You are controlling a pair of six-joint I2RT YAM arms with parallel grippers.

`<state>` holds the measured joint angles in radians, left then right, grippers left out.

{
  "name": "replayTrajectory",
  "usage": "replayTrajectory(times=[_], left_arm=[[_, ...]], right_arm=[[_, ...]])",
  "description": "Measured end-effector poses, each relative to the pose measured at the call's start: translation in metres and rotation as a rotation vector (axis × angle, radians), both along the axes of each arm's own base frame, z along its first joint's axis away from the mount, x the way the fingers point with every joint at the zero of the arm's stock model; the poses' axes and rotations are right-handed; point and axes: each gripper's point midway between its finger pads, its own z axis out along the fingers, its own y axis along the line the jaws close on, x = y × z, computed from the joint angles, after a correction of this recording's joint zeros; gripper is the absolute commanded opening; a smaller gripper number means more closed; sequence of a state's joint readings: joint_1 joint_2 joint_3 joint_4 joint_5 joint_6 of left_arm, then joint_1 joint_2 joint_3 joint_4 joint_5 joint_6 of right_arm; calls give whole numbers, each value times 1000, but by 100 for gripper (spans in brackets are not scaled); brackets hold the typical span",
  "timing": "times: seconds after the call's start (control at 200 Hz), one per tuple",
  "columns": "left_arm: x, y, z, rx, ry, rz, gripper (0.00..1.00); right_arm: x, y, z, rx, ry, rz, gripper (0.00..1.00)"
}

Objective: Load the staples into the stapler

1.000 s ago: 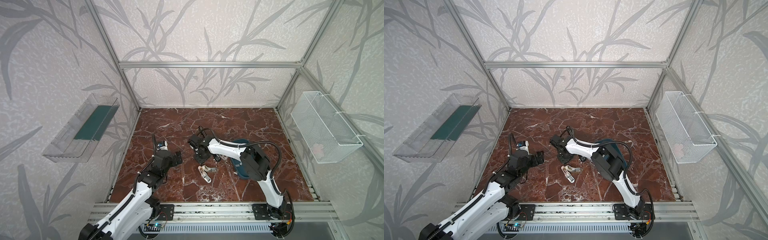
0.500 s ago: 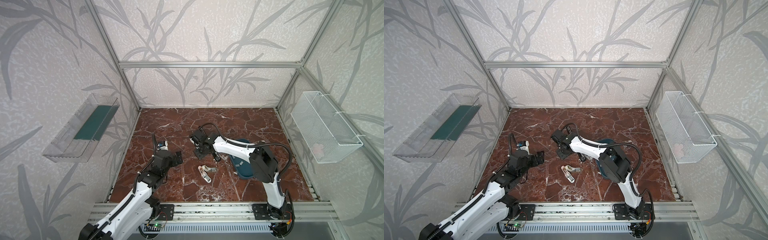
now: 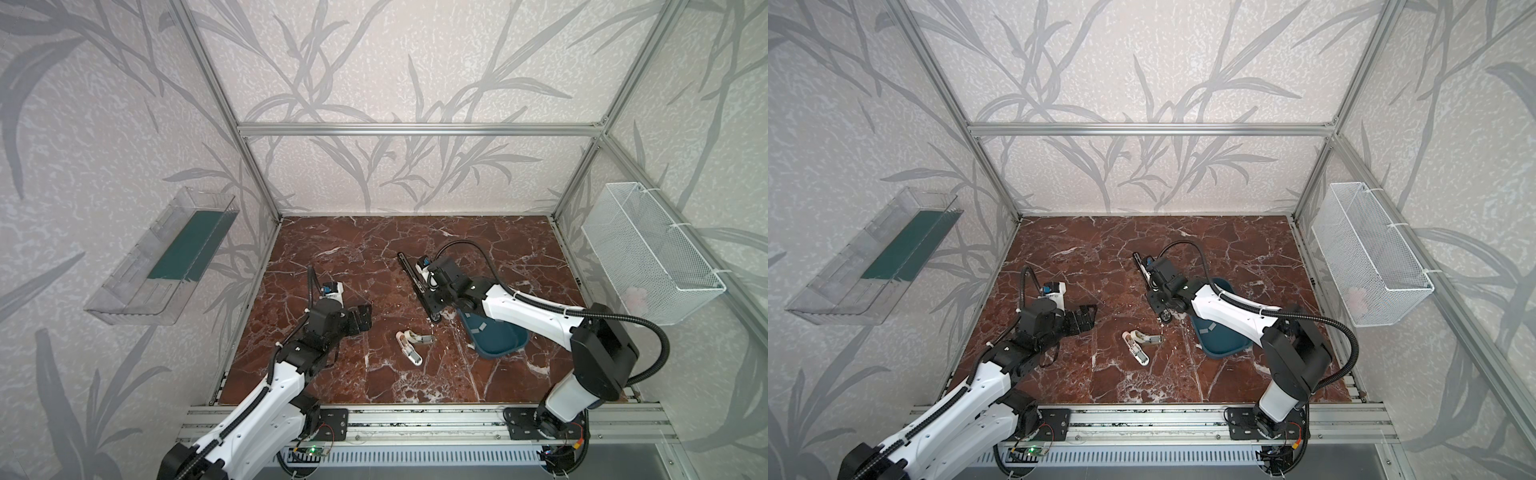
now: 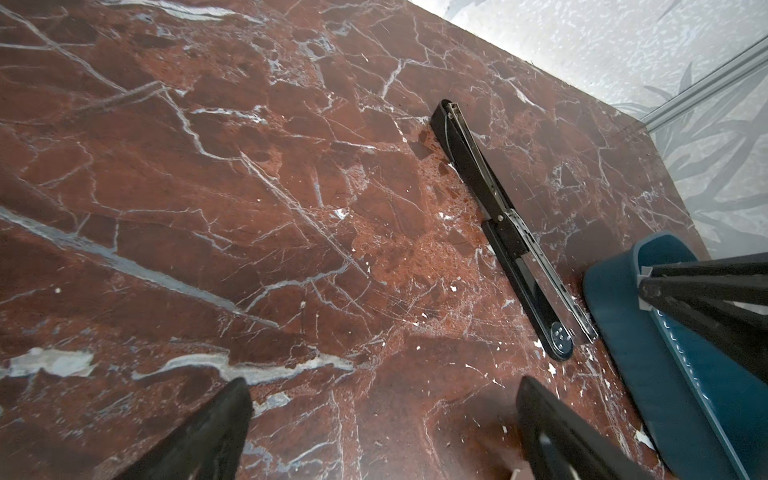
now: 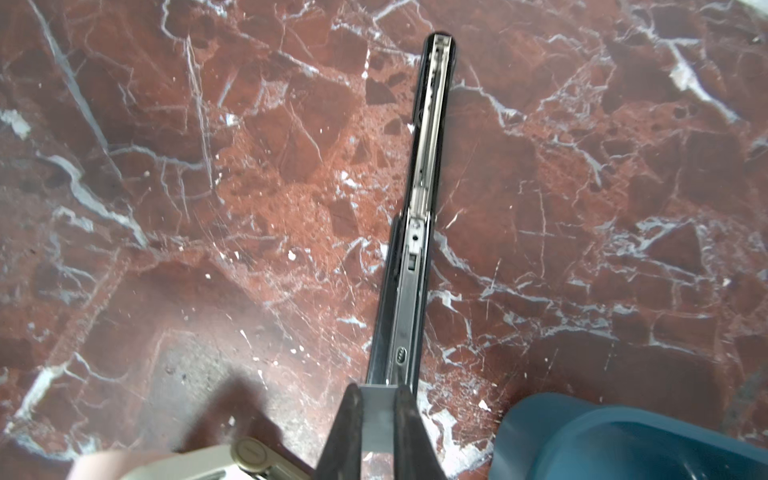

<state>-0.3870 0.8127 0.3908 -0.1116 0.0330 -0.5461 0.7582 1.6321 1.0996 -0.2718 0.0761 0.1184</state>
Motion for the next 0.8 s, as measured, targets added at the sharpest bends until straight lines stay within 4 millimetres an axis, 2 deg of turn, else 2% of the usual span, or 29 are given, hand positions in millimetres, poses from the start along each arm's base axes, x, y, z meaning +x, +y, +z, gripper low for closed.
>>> replayTrajectory(times=[0.155, 0.31, 0.49, 0.8], left_arm=[[0, -3, -4, -1, 15, -17, 99], [2, -5, -6, 11, 16, -28, 99], [5, -9, -9, 20, 21, -53, 99], [8, -16, -11, 18, 25, -87, 99]], right_arm=[[8, -7, -11, 52, -3, 26, 11], [16, 0, -8, 113, -32, 69, 10], [18, 12, -10, 159, -33, 124, 10], [20, 7, -21, 162, -11, 119, 10]])
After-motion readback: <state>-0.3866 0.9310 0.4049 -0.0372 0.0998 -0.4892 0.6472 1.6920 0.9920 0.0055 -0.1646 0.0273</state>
